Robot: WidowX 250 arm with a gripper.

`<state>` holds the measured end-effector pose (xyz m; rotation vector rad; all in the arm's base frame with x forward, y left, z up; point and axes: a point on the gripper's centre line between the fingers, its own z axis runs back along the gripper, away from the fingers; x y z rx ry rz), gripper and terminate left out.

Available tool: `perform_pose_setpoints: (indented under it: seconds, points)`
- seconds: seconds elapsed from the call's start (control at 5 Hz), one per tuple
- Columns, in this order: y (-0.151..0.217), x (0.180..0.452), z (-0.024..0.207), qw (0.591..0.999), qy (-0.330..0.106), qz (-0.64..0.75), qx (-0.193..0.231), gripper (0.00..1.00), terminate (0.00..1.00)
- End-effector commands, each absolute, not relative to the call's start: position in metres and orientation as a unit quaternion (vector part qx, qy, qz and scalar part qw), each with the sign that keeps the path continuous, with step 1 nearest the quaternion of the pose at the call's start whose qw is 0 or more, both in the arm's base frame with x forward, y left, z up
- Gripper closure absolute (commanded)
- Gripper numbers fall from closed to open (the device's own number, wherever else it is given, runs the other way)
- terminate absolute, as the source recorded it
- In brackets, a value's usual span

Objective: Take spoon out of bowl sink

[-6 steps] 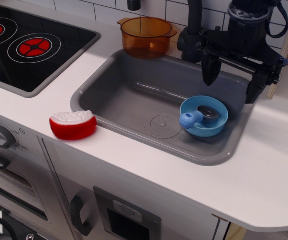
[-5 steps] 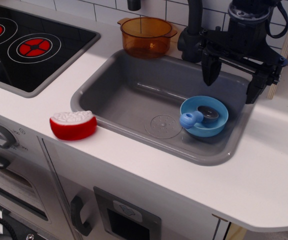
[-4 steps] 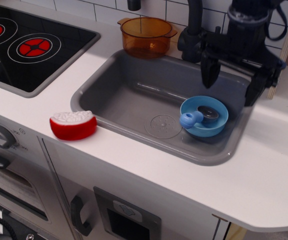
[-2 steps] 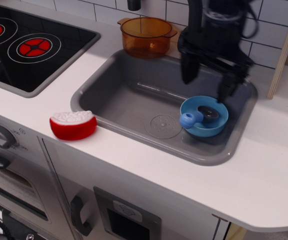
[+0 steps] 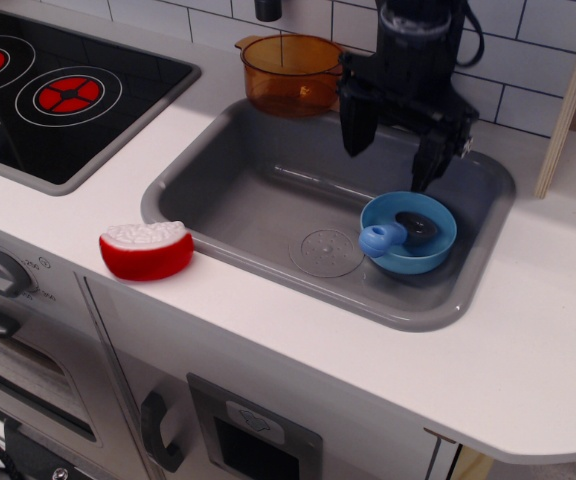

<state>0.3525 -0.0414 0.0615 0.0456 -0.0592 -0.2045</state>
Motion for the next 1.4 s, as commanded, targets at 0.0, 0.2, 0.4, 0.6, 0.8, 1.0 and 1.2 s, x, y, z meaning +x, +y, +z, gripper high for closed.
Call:
perform_pose_setpoints:
  seconds: [0.0,0.2,0.4,0.6,0.8,1.0,1.2]
  points:
    - [-0.048,0.346,0.047,0.989,-0.027,-0.139,0.051,0.00,0.00]
    - [-0.049,0.344,0.041,0.988,-0.030,-0.142,0.061,0.00,0.00]
    - [-0.050,0.341,0.032,0.988,-0.025,-0.142,0.063,0.00,0.00]
    - [-0.054,0.338,0.024,0.987,-0.025,-0.142,0.071,0.00,0.00]
    - [-0.053,0.340,0.021,0.987,-0.022,-0.137,0.076,0.00,0.00]
    - [-0.055,0.340,0.020,0.987,-0.023,-0.138,0.079,0.00,0.00]
    - [-0.056,0.340,0.021,0.987,-0.024,-0.140,0.075,1.00,0.00]
